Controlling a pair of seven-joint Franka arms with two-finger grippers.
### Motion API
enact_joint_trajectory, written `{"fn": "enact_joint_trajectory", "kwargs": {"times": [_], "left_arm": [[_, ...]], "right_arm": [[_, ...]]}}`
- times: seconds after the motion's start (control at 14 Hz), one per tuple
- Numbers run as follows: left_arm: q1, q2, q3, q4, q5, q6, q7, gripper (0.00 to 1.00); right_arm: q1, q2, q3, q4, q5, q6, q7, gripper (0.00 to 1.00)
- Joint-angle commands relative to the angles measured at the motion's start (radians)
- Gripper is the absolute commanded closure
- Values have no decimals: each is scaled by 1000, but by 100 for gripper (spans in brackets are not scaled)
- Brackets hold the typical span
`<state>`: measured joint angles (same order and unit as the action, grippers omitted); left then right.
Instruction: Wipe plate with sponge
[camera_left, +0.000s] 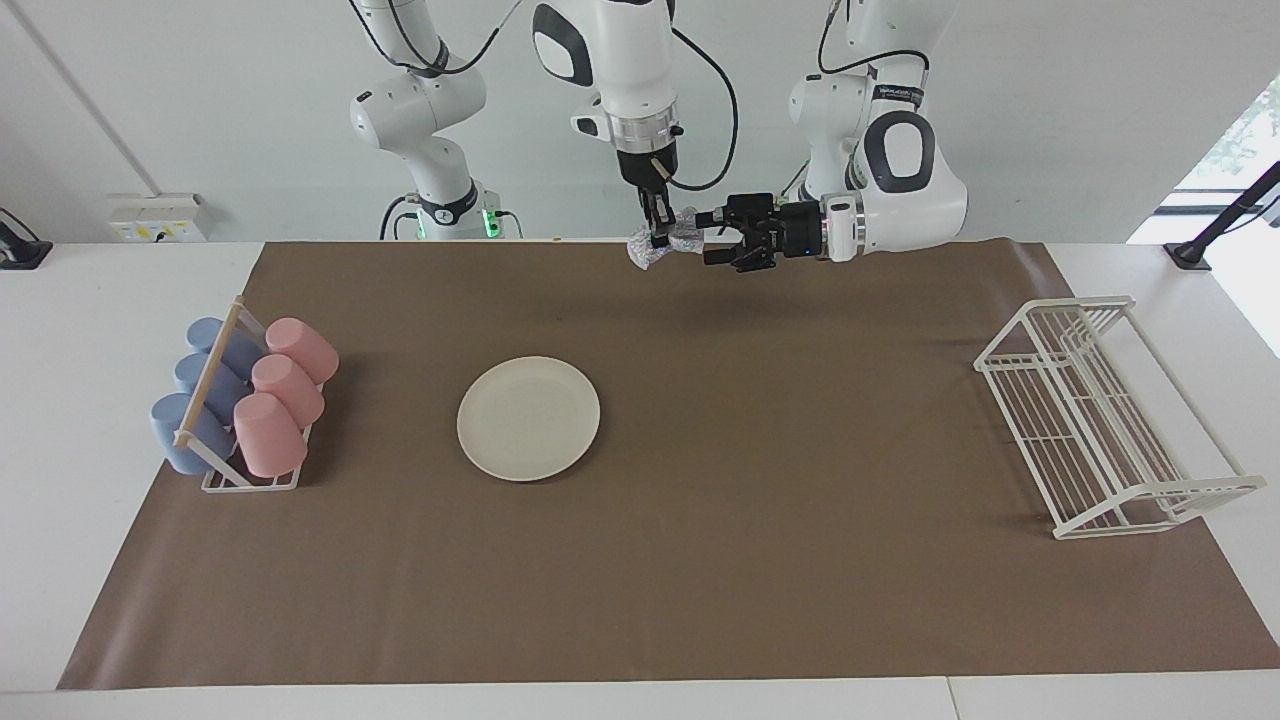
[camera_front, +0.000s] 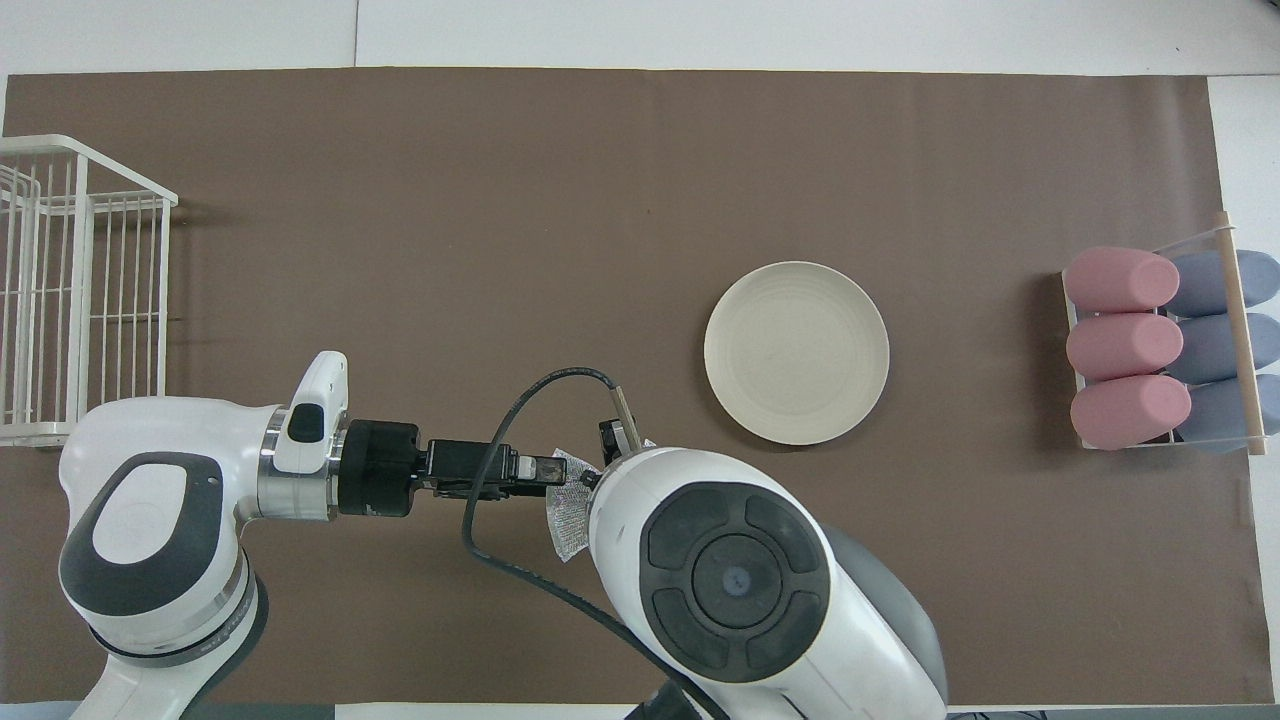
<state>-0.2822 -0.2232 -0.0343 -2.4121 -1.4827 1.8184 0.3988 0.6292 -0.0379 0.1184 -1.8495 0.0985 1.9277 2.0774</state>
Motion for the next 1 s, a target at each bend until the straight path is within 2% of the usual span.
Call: {"fn": "enact_joint_trajectory", "kwargs": {"times": [0.0,0.07,0.43,0.5,0.57,0.64,0.79,0.93], "left_arm": [[-38,-24,10,-15,-18,27,-67,84],[-38,-28,10,-15,-18,32,-87,100],[-38,-42,11,-16,-16,35,-142,100],[-37,-42,13,-16,-14,35,-144,100],[-37,-42,13,-16,-14,35,-146,100],[-37,-42,13,-16,-13,35,-146,100],[-32,-42,13,-16,-13,35,-146,100],[-28,-42,13,-16,-11,36,-147,100]], "right_arm": [[-3,0,7,-7,7,16,20,100],[-5,0,7,-7,7,14,20,100],[-5,0,7,-5,6,13,9,100],[-5,-3,7,-7,4,8,-5,94],[-5,-7,9,-7,4,2,-43,52],[-3,-14,10,-19,6,5,-78,1],[-9,-22,9,-20,4,2,-114,0],[-34,-39,6,-31,3,-3,-265,0]]}}
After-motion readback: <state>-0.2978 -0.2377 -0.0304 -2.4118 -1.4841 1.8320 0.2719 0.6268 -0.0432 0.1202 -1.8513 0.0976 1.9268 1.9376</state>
